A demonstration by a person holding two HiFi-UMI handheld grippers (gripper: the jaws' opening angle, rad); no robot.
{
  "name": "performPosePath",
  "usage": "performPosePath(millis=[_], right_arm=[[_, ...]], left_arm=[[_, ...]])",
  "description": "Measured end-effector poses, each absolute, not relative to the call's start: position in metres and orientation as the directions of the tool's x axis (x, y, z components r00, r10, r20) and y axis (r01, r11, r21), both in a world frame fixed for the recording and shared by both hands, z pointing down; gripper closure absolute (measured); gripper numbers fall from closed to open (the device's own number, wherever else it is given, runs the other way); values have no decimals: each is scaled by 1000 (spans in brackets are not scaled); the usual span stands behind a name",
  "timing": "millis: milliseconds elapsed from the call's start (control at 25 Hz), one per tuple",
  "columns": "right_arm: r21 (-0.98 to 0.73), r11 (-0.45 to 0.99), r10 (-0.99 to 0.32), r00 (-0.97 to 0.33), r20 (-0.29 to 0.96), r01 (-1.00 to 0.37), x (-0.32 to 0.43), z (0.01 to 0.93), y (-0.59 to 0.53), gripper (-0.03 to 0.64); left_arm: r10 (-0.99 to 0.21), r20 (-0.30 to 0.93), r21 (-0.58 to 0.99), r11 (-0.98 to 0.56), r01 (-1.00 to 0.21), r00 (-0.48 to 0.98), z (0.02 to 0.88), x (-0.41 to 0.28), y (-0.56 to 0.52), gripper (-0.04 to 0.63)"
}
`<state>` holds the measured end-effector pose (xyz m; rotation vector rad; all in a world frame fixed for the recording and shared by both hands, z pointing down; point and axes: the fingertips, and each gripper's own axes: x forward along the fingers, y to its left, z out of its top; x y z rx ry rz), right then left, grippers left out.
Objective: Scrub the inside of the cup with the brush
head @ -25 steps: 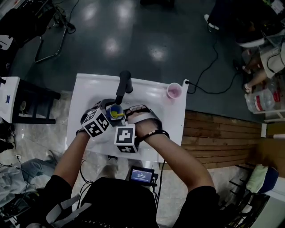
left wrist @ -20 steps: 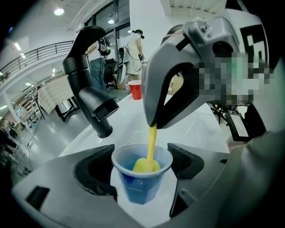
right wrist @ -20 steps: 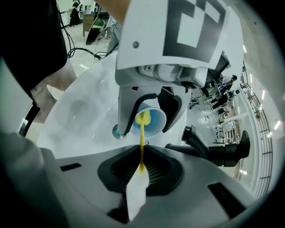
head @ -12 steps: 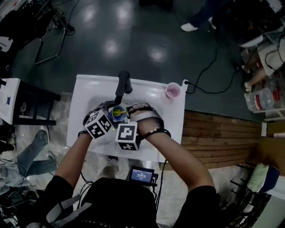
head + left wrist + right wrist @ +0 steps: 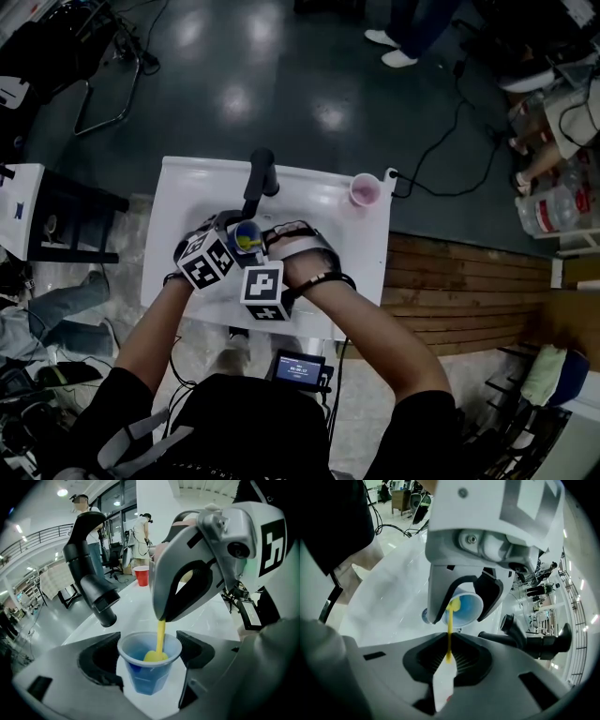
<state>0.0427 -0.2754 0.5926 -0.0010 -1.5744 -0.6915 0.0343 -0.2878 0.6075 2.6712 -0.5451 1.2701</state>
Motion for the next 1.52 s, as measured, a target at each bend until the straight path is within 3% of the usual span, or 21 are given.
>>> performPosePath(millis=[560, 1120, 1520], right_arm=[[474, 825, -439, -179, 881, 310, 54, 569, -294, 575], [446, 836, -401, -198, 894, 320, 56, 578, -267, 575], [488, 825, -445, -203, 872, 287, 57, 559, -285, 575]], left_arm=[[-257, 782, -42, -930, -364, 567, 609, 34, -285, 219], [-262, 790, -52, -930, -365, 555, 613, 26, -281, 219], [-260, 782, -57, -935, -351, 566, 605, 35, -278, 221]])
